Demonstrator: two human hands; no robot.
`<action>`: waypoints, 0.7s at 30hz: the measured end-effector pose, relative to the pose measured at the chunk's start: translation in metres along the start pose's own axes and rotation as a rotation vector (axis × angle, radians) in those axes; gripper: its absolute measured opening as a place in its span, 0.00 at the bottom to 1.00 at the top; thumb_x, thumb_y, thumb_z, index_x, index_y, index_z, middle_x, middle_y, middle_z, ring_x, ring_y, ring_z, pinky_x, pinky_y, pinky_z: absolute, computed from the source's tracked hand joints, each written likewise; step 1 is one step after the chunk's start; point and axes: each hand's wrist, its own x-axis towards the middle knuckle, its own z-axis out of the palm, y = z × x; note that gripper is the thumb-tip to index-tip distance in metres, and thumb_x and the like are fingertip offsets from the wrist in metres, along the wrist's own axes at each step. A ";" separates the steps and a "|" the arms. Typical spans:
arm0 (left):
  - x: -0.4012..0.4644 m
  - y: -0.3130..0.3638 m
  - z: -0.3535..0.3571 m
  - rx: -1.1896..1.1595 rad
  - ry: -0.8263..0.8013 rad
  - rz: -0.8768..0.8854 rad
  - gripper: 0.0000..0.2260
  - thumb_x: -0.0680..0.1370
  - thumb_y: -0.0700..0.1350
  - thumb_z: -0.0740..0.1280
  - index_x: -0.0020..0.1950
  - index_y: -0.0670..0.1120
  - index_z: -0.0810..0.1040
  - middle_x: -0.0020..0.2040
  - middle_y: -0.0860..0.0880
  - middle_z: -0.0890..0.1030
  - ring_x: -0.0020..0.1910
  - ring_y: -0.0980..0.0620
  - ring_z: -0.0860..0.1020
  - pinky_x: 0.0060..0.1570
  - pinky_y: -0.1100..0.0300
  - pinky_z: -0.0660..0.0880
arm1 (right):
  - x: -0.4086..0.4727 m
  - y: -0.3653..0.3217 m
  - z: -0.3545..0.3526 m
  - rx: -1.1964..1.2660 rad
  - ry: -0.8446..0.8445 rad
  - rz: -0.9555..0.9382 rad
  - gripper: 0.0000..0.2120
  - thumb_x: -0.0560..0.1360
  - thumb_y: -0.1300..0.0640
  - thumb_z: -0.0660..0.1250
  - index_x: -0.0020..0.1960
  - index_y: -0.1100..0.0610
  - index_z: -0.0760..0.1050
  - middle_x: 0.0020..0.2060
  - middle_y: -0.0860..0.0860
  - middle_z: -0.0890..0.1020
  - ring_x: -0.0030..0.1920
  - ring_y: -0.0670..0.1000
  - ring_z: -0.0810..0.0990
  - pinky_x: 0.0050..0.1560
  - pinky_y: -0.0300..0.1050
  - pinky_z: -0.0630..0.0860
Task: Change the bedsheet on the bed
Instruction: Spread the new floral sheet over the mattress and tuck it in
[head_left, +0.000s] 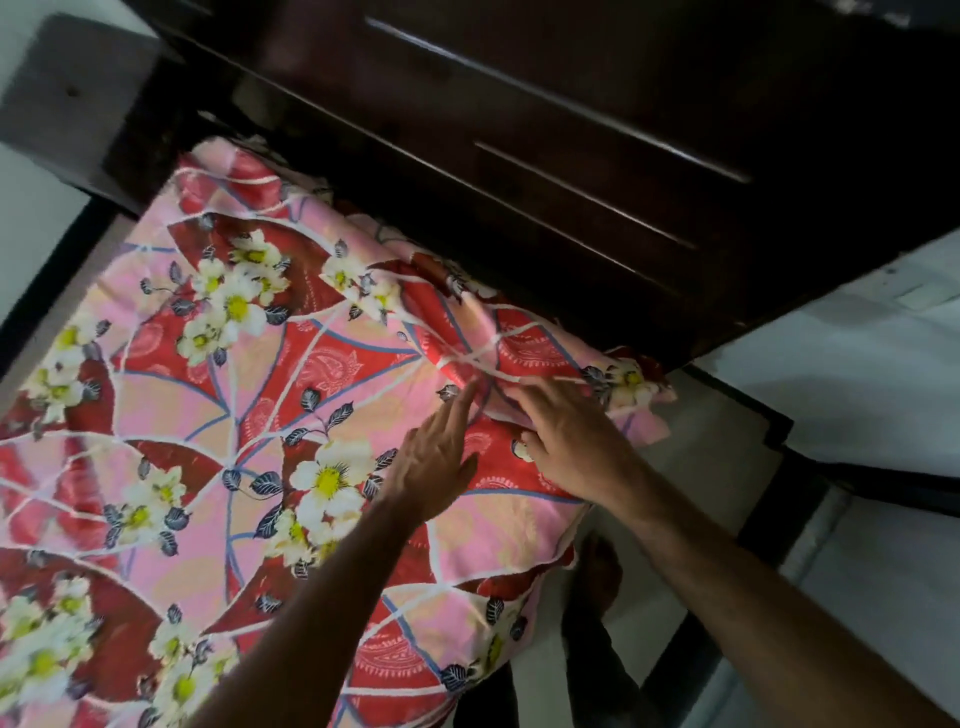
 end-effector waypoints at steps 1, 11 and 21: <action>-0.007 -0.002 0.000 0.005 -0.022 -0.062 0.46 0.75 0.42 0.71 0.83 0.48 0.44 0.80 0.43 0.63 0.71 0.40 0.72 0.59 0.45 0.75 | 0.005 -0.002 0.008 -0.057 -0.047 -0.027 0.27 0.76 0.54 0.70 0.73 0.54 0.67 0.68 0.52 0.72 0.68 0.55 0.71 0.66 0.56 0.73; -0.165 -0.081 0.017 0.021 -0.213 -0.464 0.31 0.80 0.46 0.61 0.81 0.55 0.54 0.83 0.52 0.53 0.79 0.45 0.58 0.64 0.38 0.74 | 0.022 -0.021 0.063 -0.605 -0.202 0.118 0.37 0.67 0.53 0.73 0.75 0.55 0.69 0.75 0.61 0.66 0.73 0.69 0.63 0.63 0.75 0.64; -0.387 -0.139 0.040 -0.087 -0.355 -0.673 0.20 0.81 0.48 0.61 0.74 0.51 0.68 0.70 0.48 0.73 0.62 0.42 0.79 0.49 0.52 0.74 | 0.025 -0.191 0.139 -0.714 -0.408 -0.480 0.33 0.62 0.59 0.77 0.68 0.56 0.77 0.68 0.57 0.77 0.63 0.60 0.79 0.59 0.63 0.76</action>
